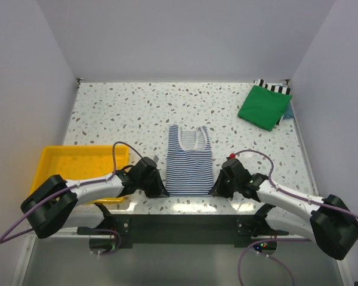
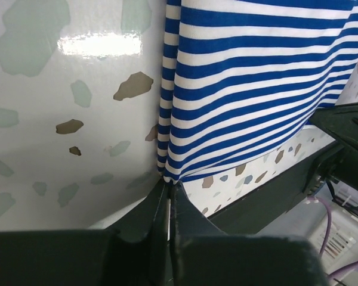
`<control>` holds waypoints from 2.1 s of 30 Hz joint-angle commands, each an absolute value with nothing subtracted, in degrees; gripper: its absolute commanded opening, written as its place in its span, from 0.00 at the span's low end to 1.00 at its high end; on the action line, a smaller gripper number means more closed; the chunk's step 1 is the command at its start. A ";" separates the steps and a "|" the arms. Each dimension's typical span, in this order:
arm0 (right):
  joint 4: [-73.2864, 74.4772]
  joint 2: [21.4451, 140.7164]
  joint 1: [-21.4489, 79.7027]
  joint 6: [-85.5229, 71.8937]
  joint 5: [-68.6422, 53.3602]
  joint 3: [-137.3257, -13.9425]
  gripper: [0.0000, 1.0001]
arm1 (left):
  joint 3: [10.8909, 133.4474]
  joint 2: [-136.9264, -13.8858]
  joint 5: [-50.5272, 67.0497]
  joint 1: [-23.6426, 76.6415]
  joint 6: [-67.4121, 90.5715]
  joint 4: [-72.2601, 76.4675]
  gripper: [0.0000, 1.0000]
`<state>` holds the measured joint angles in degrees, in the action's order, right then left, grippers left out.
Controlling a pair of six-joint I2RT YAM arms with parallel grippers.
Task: Fold and stack the tank tops
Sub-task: Fold the tank top
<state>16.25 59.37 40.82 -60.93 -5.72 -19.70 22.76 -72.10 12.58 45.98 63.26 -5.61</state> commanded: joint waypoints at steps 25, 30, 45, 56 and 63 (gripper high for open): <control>43.85 53.35 56.16 -53.09 12.38 -49.29 0.01 | 49.64 -59.15 -5.27 55.81 57.66 -37.88 0.00; 44.82 56.77 55.99 -50.37 17.39 -57.12 0.02 | 55.11 -62.04 -5.46 51.96 55.90 -36.39 0.00; 31.56 80.54 29.90 -35.60 3.00 -70.65 0.03 | 68.98 -87.40 3.43 32.18 48.78 -16.44 0.00; 29.00 112.83 12.31 -32.35 -0.55 -96.21 0.60 | 98.96 -119.36 10.02 21.19 42.45 -7.30 0.55; 27.95 111.18 14.67 -30.06 4.56 -92.64 0.61 | 92.38 -112.24 4.84 20.83 42.62 -8.25 0.55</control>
